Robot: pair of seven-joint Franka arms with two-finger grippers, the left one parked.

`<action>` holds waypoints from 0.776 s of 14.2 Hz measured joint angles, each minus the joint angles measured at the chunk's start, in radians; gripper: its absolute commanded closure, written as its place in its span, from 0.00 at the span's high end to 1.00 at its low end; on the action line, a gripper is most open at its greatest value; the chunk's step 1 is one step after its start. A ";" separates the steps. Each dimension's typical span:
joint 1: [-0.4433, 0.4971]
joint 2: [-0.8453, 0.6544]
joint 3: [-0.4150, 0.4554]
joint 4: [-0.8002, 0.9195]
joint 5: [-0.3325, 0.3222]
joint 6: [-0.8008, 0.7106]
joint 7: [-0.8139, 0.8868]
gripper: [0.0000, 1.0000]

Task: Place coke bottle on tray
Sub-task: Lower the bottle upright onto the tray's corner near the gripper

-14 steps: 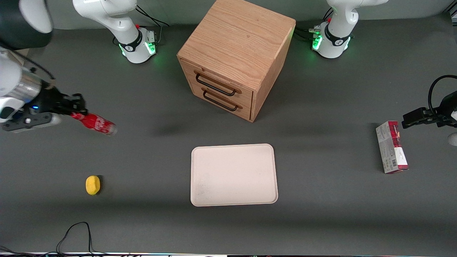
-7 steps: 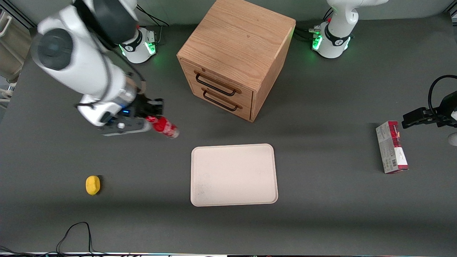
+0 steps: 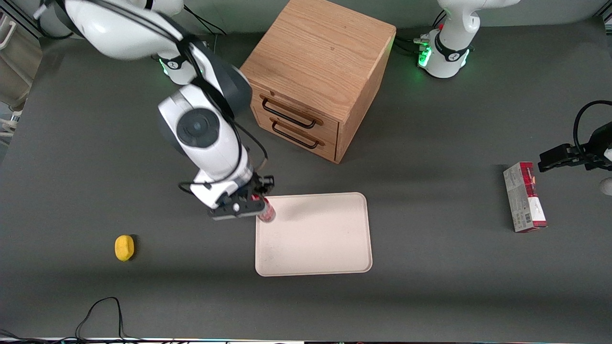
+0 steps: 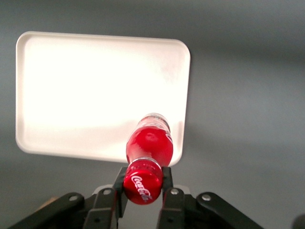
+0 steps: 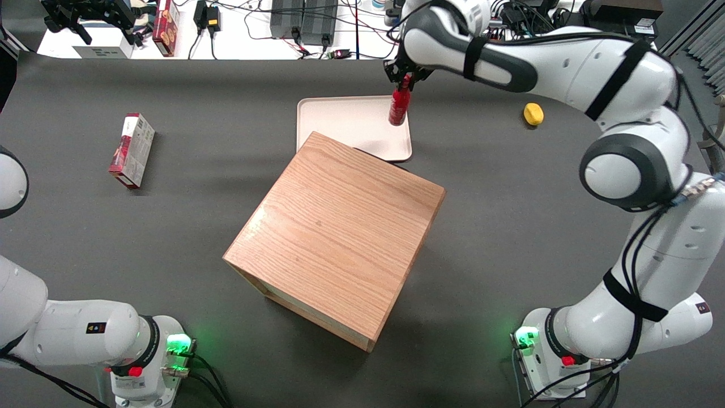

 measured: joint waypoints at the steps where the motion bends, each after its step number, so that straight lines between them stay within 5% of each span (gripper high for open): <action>1: -0.001 0.039 0.000 0.018 -0.030 0.034 -0.007 0.23; 5: -0.007 0.166 0.001 0.128 -0.071 0.074 -0.092 0.30; 9: -0.006 0.215 0.003 0.156 -0.073 0.105 -0.109 0.48; 11: -0.005 0.216 0.004 0.157 -0.073 0.105 -0.110 1.00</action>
